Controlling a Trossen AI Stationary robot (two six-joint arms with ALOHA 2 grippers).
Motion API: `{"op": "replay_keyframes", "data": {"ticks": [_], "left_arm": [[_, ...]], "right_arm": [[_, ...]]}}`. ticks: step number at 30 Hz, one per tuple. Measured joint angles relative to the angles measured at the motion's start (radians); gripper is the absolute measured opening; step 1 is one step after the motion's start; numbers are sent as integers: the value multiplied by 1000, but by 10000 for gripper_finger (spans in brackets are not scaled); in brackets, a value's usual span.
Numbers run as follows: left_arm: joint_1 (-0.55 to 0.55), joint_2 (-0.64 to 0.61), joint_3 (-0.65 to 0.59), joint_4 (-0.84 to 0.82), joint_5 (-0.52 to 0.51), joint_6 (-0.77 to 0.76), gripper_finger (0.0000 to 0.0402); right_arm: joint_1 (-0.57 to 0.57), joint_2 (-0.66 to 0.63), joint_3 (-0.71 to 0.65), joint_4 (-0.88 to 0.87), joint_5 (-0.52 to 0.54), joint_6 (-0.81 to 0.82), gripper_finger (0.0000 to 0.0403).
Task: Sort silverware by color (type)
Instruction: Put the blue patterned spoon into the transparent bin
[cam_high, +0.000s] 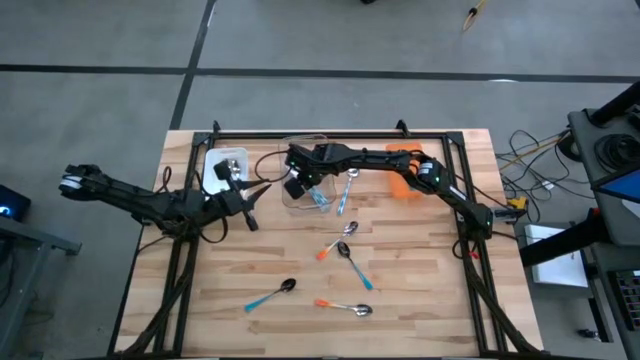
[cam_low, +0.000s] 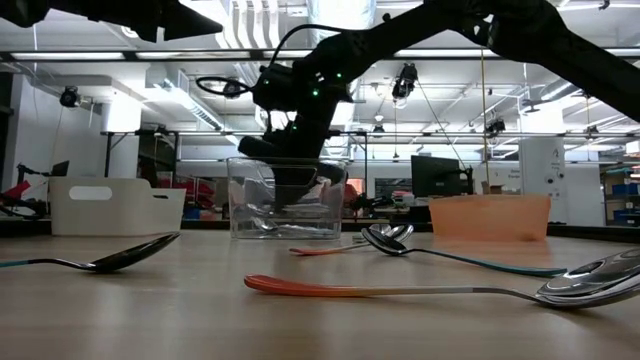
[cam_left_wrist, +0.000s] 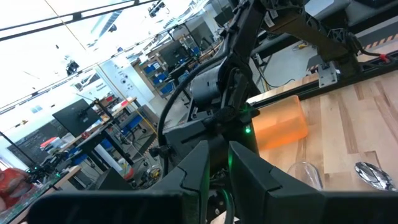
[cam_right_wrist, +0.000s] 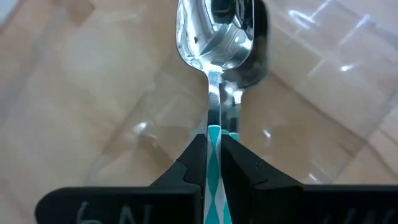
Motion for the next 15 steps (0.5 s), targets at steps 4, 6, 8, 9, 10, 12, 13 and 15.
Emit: {"op": "replay_keyframes", "data": {"ticks": [4,6,8,9,10,12,13,15], "left_arm": [[0,0,0,-1,0,0,42],[0,0,0,-2,0,0,42],[0,0,0,-2,0,0,42],[0,0,0,-3,0,0,42],[0,0,0,-3,0,0,42],[0,0,0,-3,0,0,42],[0,0,0,-3,0,0,42],[0,0,0,-3,0,0,42]], "right_arm": [[0,0,7,2,-8,6,20],[0,0,7,-2,-7,21,20],[0,2,7,-4,-6,44,20],[0,2,7,-6,-4,55,20],[0,3,7,-12,-3,65,20],[0,3,7,-28,-3,83,20],[0,3,7,-38,-3,85,20],[0,3,7,-53,-2,86,20]]}}
